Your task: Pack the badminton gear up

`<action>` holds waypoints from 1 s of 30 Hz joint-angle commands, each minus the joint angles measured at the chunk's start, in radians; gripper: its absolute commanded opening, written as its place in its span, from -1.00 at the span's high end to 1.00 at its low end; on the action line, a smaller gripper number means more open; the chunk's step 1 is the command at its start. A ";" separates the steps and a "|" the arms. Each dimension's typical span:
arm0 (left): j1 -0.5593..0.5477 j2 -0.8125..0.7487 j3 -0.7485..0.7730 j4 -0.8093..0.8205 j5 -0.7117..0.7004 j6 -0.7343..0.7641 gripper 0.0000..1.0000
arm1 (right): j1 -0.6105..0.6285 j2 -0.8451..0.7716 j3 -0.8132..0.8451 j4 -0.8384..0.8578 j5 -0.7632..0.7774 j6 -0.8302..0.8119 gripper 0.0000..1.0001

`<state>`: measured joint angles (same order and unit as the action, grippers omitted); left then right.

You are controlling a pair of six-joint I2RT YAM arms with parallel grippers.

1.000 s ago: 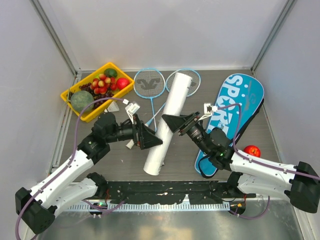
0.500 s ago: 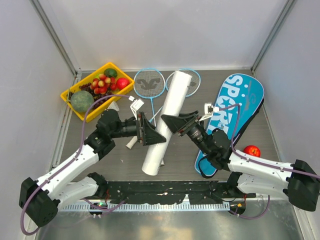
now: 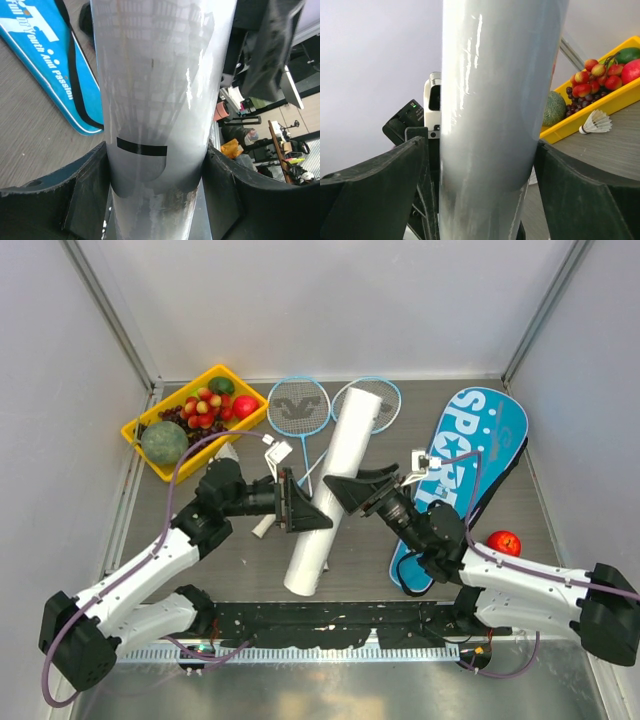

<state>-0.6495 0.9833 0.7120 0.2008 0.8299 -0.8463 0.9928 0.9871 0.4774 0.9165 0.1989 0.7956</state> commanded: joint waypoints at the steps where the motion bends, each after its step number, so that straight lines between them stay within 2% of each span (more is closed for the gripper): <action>1: -0.006 -0.052 0.041 -0.102 -0.011 0.139 -0.11 | 0.006 -0.100 0.013 -0.065 0.020 -0.047 -0.97; 4: -0.004 -0.083 0.102 -0.329 -0.070 0.329 -0.08 | 0.004 -0.197 0.073 -0.294 0.068 -0.151 -0.91; 5: -0.004 -0.095 0.124 -0.398 -0.102 0.392 -0.08 | 0.004 -0.246 0.093 -0.449 0.085 -0.179 -0.91; 6: -0.006 -0.109 0.144 -0.481 -0.145 0.459 -0.06 | 0.004 -0.264 0.146 -0.526 0.126 -0.209 -0.91; 7: -0.006 -0.121 0.162 -0.545 -0.184 0.514 -0.02 | 0.003 -0.301 0.176 -0.700 0.148 -0.223 -0.91; 11: -0.004 -0.173 0.202 -0.714 -0.326 0.714 0.00 | 0.001 -0.364 0.392 -1.058 0.175 -0.320 -0.91; 14: -0.004 -0.210 0.207 -0.777 -0.423 0.811 0.07 | 0.001 -0.392 0.498 -1.224 0.162 -0.393 -0.91; 19: -0.006 -0.268 0.162 -0.784 -0.609 0.877 0.09 | 0.003 -0.375 0.679 -1.373 0.126 -0.472 -1.00; 23: -0.012 -0.333 0.095 -0.758 -0.614 0.915 0.09 | 0.003 -0.326 0.742 -1.418 -0.001 -0.457 -0.78; 26: -0.028 -0.417 0.006 -0.669 -0.604 0.969 0.13 | 0.001 -0.253 0.777 -1.430 -0.088 -0.460 -0.50; 30: -0.039 -0.543 -0.080 -0.612 -0.552 1.073 0.15 | 0.001 -0.150 0.892 -1.481 -0.145 -0.481 -0.42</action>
<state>-0.6750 0.5400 0.6781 -0.5507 0.2432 0.0902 0.9928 0.7380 1.2652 -0.4877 0.1661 0.3519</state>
